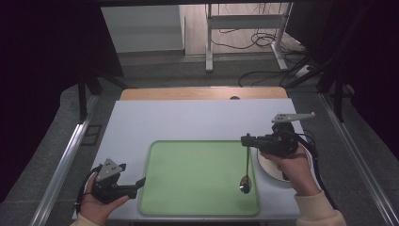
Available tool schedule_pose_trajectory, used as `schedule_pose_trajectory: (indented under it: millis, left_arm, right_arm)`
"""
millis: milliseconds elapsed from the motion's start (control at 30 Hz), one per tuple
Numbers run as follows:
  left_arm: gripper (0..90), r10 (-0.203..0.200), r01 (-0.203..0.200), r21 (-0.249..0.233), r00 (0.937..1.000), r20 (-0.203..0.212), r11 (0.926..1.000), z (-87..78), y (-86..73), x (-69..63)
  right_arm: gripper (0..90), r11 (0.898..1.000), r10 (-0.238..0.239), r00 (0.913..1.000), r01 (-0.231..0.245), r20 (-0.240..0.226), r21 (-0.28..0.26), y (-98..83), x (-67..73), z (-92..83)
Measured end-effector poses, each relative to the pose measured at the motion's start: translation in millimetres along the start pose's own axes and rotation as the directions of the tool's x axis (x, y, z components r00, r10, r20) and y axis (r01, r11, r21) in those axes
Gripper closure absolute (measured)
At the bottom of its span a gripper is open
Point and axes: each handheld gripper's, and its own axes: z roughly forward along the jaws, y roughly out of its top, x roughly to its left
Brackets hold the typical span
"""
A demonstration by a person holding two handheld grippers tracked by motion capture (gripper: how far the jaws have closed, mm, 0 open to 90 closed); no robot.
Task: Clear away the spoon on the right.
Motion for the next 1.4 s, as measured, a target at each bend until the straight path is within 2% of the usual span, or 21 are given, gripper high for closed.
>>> schedule_pose_trajectory:
  millis: [133,333,500,567,633,767,800,933,967,1067,1133,1233,1267,1333,1400]
  left_arm:
    - [14.1,-0.003,0.003,0.001,1.0000,0.000,1.0000,0.1,-0.3,0.5]
    - [14.1,-0.001,0.001,0.003,1.0000,0.002,1.0000,0.4,-0.4,0.0]
    - [14.1,-0.004,0.004,0.003,1.0000,0.003,1.0000,0.5,-0.5,0.4]
    - [14.1,-0.004,0.004,0.003,1.0000,0.003,1.0000,0.7,-0.6,0.5]
    - [14.1,-0.004,0.004,0.005,1.0000,0.004,1.0000,0.9,-0.6,0.3]
    - [14.1,0.001,-0.001,0.005,1.0000,0.004,1.0000,1.0,-0.5,0.5]
    - [14.1,-0.004,0.004,0.005,1.0000,0.004,1.0000,1.1,-0.6,0.3]
    - [14.1,-0.003,0.003,0.004,1.0000,0.004,1.0000,1.2,-0.6,0.7]
    - [14.1,-0.004,0.004,0.005,1.0000,0.004,1.0000,1.1,-0.6,0.7]
    - [14.1,-0.004,0.004,0.005,1.0000,0.004,1.0000,1.3,-0.6,0.6]
    - [14.1,-0.002,0.002,0.005,1.0000,0.004,1.0000,1.4,-0.7,0.5]
    - [14.2,-0.003,0.003,0.005,1.0000,0.005,1.0000,1.4,-0.8,0.8]
    - [14.1,-0.003,0.003,0.005,1.0000,0.005,1.0000,1.5,-0.9,1.2]
    - [14.1,-0.003,0.003,0.006,1.0000,0.006,1.0000,1.5,-1.0,1.4]
    - [14.1,-0.001,0.001,0.006,1.0000,0.007,1.0000,1.5,-1.2,1.8]
  right_arm:
    - [88.4,1.000,0.002,1.0000,-0.002,0.003,0.015,-1.8,0.2,6.7]
    - [88.4,0.996,0.008,0.9995,-0.011,0.031,0.086,-9.4,0.9,29.0]
    - [88.4,0.993,0.021,0.9988,-0.026,0.043,0.115,-13.3,-1.0,38.5]
    - [88.4,0.991,0.025,0.9979,-0.033,0.059,0.133,-15.2,-2.4,42.0]
    - [88.3,0.986,0.033,0.9947,-0.048,0.097,0.157,-19.1,-5.8,47.8]
    - [88.3,0.982,0.044,0.9910,-0.066,0.127,0.175,-23.0,-9.8,53.0]
    - [88.0,0.980,0.046,0.9866,-0.075,0.156,0.185,-25.9,-12.3,57.6]
    - [88.0,0.977,0.063,0.9819,-0.097,0.178,0.189,-29.0,-16.0,63.0]
    - [87.2,0.974,0.075,0.9779,-0.114,0.195,0.196,-32.0,-18.6,68.3]
    - [85.6,0.971,0.072,0.9734,-0.118,0.218,0.207,-34.7,-20.2,74.0]
    - [84.6,0.966,0.066,0.9658,-0.124,0.251,0.226,-38.5,-22.4,82.9]
    - [84.5,0.963,0.060,0.9623,-0.125,0.265,0.237,-41.1,-23.9,88.3]
    - [83.8,0.959,0.055,0.9574,-0.130,0.283,0.252,-43.5,-25.5,93.4]
    - [83.7,0.958,0.056,0.9558,-0.133,0.289,0.255,-44.6,-26.4,95.4]
    - [83.1,0.954,0.052,0.9504,-0.138,0.307,0.267,-47.0,-27.8,100.1]
